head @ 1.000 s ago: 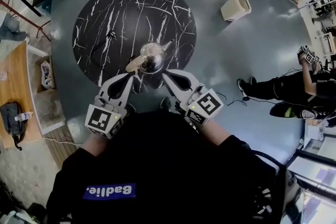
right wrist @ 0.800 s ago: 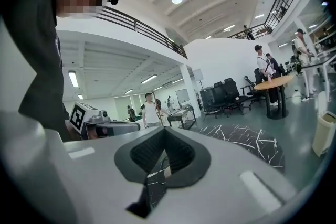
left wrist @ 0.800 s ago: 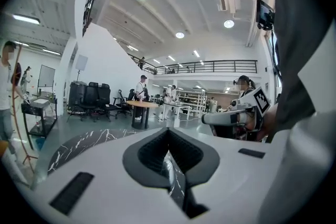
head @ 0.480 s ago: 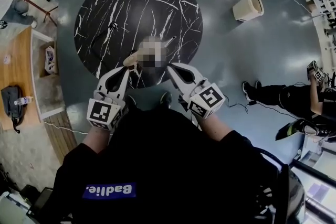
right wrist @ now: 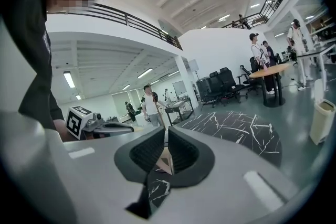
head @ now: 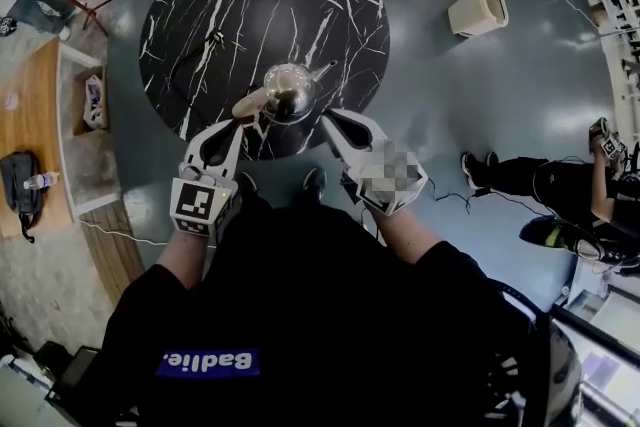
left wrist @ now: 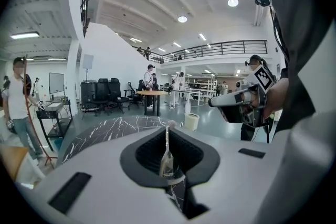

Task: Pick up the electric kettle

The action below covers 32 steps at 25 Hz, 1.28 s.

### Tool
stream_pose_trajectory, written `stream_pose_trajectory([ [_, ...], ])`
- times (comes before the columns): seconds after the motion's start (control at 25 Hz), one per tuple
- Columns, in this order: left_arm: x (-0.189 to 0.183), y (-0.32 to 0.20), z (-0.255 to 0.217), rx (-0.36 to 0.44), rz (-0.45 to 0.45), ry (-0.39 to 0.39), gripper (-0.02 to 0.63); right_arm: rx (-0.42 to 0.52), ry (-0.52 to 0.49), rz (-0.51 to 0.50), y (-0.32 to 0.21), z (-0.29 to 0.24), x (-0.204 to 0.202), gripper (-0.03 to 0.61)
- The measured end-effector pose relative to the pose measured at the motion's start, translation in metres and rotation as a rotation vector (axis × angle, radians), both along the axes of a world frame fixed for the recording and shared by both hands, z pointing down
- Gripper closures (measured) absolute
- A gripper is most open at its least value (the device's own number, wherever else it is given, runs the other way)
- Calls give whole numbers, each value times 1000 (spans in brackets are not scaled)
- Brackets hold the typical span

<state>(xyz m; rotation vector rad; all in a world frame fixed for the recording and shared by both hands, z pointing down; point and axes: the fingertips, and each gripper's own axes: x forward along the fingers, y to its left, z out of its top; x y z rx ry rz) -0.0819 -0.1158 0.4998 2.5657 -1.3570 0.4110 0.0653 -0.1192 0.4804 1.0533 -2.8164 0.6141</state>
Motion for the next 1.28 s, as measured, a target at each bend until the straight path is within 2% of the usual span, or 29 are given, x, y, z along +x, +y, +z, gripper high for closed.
stream_pose_trajectory([
  [0.16, -3, -2, 15, -8, 3, -16, 617, -19, 11, 8, -4, 10, 3, 572],
  [0.32, -7, -9, 29, -38, -5, -38, 546, -32, 22, 24, -9, 19, 8, 566],
  [0.8, -11, -17, 83, -80, 40, -154, 450, -102, 69, 54, -25, 56, 16, 511],
  [1.28, -15, -31, 124, -128, 38, -193, 416, -174, 101, 127, -51, 96, 28, 436],
])
